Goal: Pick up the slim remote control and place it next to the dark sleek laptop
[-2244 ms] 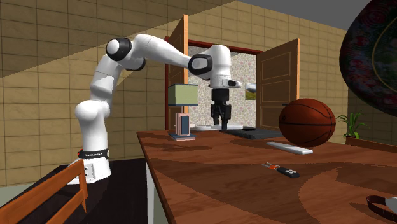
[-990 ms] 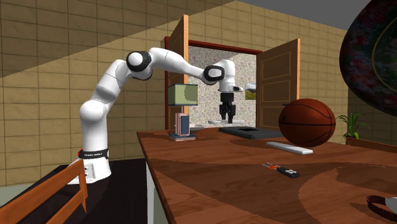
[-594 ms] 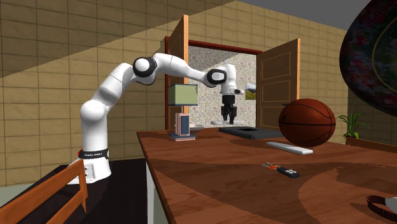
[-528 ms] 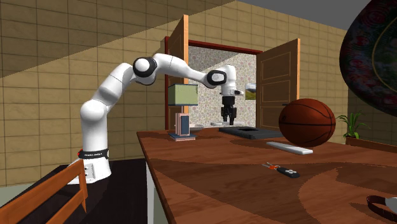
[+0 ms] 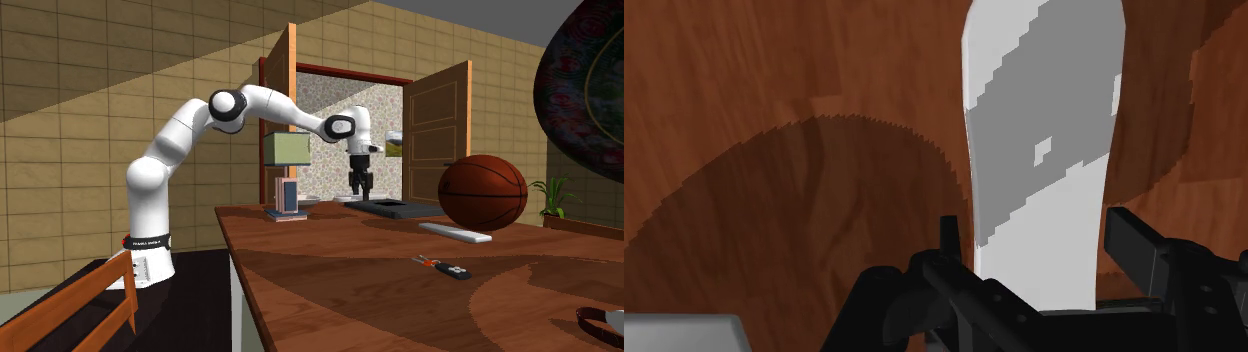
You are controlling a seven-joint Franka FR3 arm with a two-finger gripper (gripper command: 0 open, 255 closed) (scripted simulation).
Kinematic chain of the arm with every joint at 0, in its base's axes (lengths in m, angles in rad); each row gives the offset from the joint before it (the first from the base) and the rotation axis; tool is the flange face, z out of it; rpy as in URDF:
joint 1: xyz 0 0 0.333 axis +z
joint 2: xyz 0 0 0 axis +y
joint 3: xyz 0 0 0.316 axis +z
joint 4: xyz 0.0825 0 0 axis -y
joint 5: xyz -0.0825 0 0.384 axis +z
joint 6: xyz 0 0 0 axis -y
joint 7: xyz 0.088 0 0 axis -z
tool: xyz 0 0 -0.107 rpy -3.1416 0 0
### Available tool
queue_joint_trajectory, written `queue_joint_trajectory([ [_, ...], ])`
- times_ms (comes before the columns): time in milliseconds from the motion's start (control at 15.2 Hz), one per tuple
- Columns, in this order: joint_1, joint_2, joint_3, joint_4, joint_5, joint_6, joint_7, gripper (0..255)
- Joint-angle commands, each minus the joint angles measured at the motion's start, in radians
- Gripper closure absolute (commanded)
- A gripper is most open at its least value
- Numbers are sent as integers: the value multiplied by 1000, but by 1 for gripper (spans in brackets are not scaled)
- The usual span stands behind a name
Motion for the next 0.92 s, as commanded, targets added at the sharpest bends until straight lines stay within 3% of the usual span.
queue_joint_trajectory([
  [0, 0, 37, 6, -30, 3, 24, -4, 255],
  [792, -11, 51, 25, -56, -2, 65, -4, 255],
  [858, 12, 12, 23, -105, -12, 77, 12, 0],
])
